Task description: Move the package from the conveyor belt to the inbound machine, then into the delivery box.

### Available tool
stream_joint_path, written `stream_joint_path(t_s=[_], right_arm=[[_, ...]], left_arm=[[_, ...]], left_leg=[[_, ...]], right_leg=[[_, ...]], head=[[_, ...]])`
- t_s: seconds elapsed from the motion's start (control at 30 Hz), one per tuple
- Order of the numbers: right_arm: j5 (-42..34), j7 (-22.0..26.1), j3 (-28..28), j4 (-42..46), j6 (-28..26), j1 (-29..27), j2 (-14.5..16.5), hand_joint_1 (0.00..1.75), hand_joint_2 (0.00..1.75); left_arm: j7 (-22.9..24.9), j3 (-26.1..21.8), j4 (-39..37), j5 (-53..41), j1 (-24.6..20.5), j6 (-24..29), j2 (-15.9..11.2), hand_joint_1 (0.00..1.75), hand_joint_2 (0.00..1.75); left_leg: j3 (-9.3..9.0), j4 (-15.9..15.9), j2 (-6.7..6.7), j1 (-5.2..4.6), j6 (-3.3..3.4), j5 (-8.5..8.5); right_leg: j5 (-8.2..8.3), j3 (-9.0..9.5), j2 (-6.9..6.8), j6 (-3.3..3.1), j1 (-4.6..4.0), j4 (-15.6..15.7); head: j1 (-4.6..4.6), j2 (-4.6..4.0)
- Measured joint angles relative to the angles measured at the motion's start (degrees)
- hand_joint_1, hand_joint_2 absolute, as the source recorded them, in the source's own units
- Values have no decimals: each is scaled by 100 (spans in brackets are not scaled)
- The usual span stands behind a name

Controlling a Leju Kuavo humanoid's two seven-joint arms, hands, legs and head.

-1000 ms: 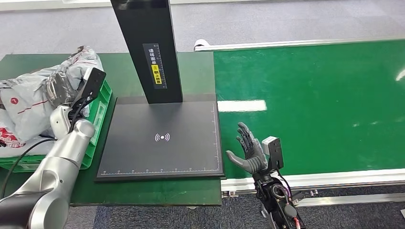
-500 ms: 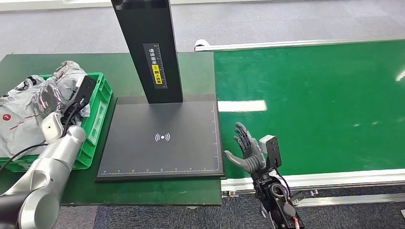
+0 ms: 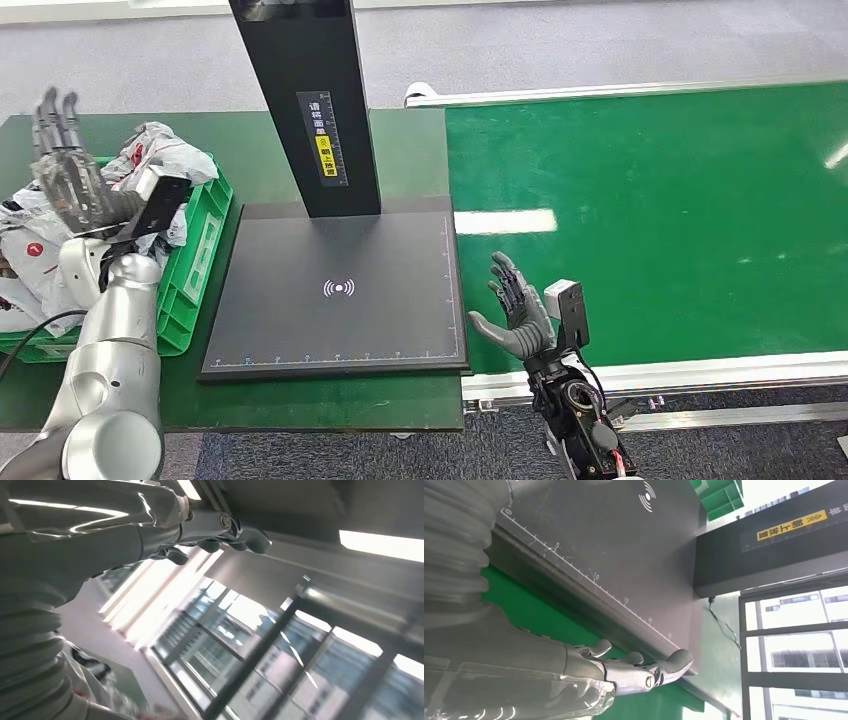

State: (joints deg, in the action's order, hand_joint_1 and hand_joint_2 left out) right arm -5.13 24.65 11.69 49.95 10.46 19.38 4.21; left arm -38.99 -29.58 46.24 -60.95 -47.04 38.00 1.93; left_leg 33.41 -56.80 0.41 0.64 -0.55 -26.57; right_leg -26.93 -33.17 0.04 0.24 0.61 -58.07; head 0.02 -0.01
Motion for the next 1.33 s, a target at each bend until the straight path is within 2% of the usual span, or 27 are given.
stream_joint_path(t_s=[0.07, 0.17, 0.27, 0.43, 0.5, 0.57, 0.67, 0.73, 0.83, 0.93, 1.1, 1.33], right_arm=[[-4, 22, 1, -11, -5, 4, -1, 0, 175], [-35, 67, 4, -36, -6, 29, 1, 0, 175], [-88, 132, 13, -81, -8, 60, -3, 0, 175], [-152, 182, 54, -160, -15, 122, -3, 0, 175], [-161, 208, 61, -184, -32, 126, -5, 0, 175], [-146, 285, 63, -192, -118, 123, -11, 0, 175], [-7, 452, 62, -69, -320, 74, -44, 0, 175], [112, 490, 61, 105, -406, 10, -65, 0, 175], [213, 469, 60, 343, -454, -78, -89, 0, 175], [248, 458, 59, 465, -463, -121, -103, 0, 175], [283, 487, 57, 565, -474, -155, -129, 0, 175], [663, 676, 59, 1125, -559, -356, -137, 0, 175]], left_arm=[[-62, -312, 289, 104, 29, -2, 144, 0, 175], [-89, -462, 799, 647, 184, -3, 308, 0, 175], [-95, -285, 1360, 1454, 405, -4, 439, 0, 175], [-99, 193, 1897, 1830, 669, -5, 570, 0, 175], [-100, 414, 2005, 2184, 751, -13, 595, 0, 175], [-99, 813, 2019, 3035, 851, -159, 597, 0, 175], [-90, 1742, 2018, 4447, 1122, -877, 576, 0, 175], [-93, 2283, 2114, 4770, 1363, -1220, 579, 0, 175], [-97, 2841, 2278, 4955, 1630, -1282, 569, 0, 175], [-95, 3149, 2366, 5020, 1749, -1294, 530, 0, 175], [-95, 3391, 2452, 5095, 1845, -1397, 485, 0, 175], [-97, 3870, 2892, 5389, 2367, -2187, 476, 0, 175]], left_leg=[[0, 0, -5, 1, 0, 0], [0, 0, -9, 2, -1, 1], [0, 1, -9, 3, -1, 1], [2, 0, -15, 1, -1, 1], [0, -1, -15, 1, 0, 1], [-1, -3, -17, 1, 0, 1], [1, -3, -28, 1, 0, 1], [2, -2, -22, 1, 0, 0], [3, -2, -11, 0, 1, -2], [3, -2, -15, 0, 1, -2], [2, -1, -13, 1, 1, -1], [3, -2, -14, -1, 2, -4]], right_leg=[[0, 0, -3, 0, -1, 0], [0, 1, -5, -1, -2, -1], [-1, 1, -6, -1, -2, 0], [-1, 3, -12, 0, -1, 0], [0, 2, -11, 0, 0, 2], [0, 1, -13, 0, 0, 3], [-1, 6, -22, 0, 0, 3], [-1, 5, -18, 0, 0, 2], [-1, 1, -8, 0, 1, 3], [-1, 0, -8, 0, 0, 3], [-1, 1, -8, 0, -1, 3], [-3, 0, -8, 2, 2, 4]], head=[[1, 0], [0, 1], [0, 0], [1, 0], [1, -1], [0, 0], [1, 1], [0, 1], [1, 1], [-1, 1], [0, 0], [1, 0]])
